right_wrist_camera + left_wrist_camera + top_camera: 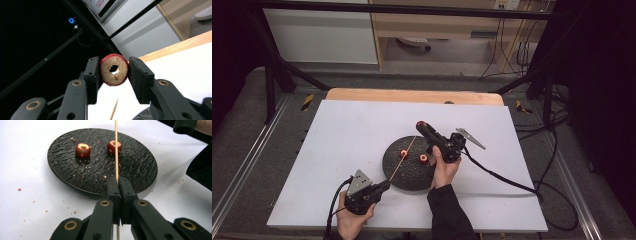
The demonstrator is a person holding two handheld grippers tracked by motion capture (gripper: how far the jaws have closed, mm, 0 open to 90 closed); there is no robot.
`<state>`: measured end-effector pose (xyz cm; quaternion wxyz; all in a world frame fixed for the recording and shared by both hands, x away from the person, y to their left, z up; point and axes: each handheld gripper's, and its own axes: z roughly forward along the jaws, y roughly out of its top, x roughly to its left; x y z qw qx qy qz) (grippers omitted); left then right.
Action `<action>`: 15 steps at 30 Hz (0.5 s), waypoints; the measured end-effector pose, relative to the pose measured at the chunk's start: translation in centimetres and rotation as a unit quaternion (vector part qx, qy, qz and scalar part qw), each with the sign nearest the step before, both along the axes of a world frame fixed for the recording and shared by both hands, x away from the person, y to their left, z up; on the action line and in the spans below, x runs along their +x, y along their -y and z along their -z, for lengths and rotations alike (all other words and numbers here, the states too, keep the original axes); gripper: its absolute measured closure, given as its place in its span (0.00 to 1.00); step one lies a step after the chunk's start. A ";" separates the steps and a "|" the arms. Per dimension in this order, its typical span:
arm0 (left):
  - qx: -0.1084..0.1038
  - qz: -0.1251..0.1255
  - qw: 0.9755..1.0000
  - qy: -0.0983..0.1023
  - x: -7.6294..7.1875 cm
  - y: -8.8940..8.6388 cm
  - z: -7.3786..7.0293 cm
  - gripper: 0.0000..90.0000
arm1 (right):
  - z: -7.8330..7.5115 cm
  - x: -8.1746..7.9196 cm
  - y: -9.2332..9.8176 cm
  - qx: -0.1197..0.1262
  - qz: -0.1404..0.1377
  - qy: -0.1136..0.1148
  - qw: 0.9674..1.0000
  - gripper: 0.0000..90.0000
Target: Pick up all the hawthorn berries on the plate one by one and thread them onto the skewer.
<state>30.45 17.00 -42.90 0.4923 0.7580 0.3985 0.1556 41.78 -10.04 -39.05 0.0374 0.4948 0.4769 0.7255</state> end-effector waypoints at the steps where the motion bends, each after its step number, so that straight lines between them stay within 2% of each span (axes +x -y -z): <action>1: -0.002 0.000 1.000 0.001 0.0 0.0 0.0 0.98 | -0.1 0.0 0.1 0.006 -0.004 -0.005 1.000 0.69; 5: -0.019 0.006 1.000 0.011 -0.1 0.3 -0.2 0.98 | -0.3 -0.1 0.1 0.031 -0.008 -0.013 0.999 0.69; 10: -0.025 0.009 0.999 0.020 -0.3 0.7 -0.3 0.98 | -0.5 -0.1 0.2 0.059 -0.016 -0.025 0.998 0.69; 13: -0.035 0.009 0.999 0.020 -0.3 0.4 -0.5 0.98 | -0.7 -0.2 0.4 0.063 -0.018 -0.024 0.998 0.69; 15: -0.039 0.011 0.999 0.020 -0.4 0.3 -0.6 0.98 | -0.8 -0.3 0.4 0.056 -0.019 -0.018 0.998 0.69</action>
